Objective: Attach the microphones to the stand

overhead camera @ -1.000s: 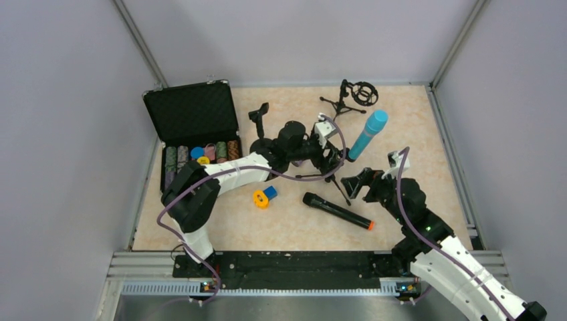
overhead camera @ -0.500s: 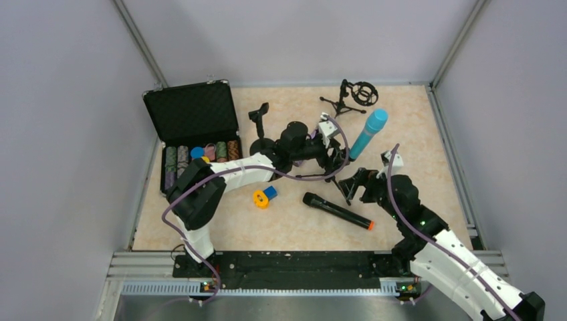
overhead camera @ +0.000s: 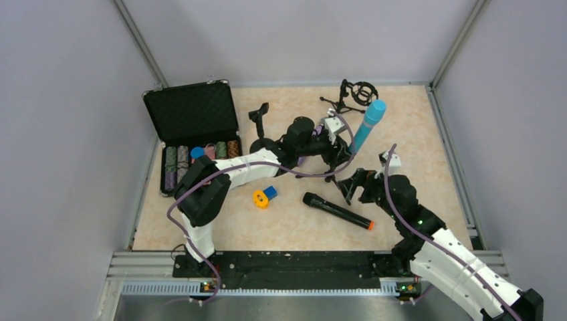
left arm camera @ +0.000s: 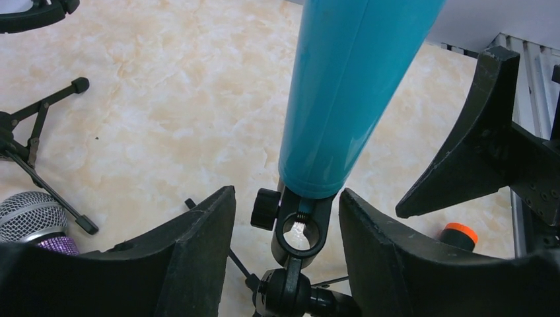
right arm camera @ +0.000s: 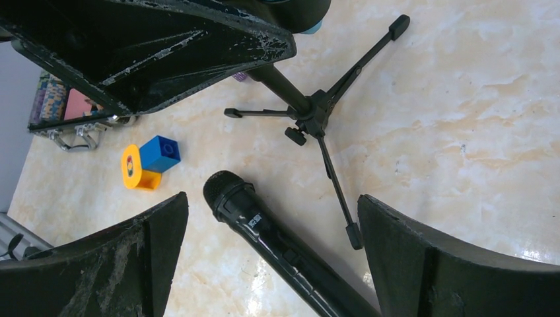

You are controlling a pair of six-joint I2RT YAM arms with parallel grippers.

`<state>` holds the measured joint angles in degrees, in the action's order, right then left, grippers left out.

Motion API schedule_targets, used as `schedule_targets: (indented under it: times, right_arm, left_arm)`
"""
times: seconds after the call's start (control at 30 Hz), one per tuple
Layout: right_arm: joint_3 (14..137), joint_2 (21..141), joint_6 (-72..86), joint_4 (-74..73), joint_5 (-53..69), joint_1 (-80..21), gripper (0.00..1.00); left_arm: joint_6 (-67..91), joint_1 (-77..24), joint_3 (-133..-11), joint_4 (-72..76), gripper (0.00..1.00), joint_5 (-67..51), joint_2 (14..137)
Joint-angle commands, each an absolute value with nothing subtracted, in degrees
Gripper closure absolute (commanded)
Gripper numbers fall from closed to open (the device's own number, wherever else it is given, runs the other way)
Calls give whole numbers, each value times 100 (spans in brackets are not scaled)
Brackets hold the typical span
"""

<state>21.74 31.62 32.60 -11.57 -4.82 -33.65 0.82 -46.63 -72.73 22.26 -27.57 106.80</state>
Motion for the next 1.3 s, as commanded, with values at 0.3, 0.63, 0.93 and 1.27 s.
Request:
schedule_targets:
  times: [0.3, 0.63, 0.93, 1.27]
  right_arm:
    - [2135, 3337, 3165, -643, -422, -3419, 4]
    - [1889, 3546, 2891, -84, -428, -3419, 4]
    - [1776, 3878, 2097, 1072, -384, -3418, 4]
    - [1648, 4617, 1644, 2537, -156, -3419, 5]
  left_arm:
    - [-398, -4667, -7467, 1944, 45, -2564, 10703]
    - [-376, -4667, -7478, 1869, 100, -2780, 10471]
    - [-58, -4668, -7580, 1848, 100, -2533, 9860]
    - [525, -4667, -8008, 1636, 100, -2391, 9427]
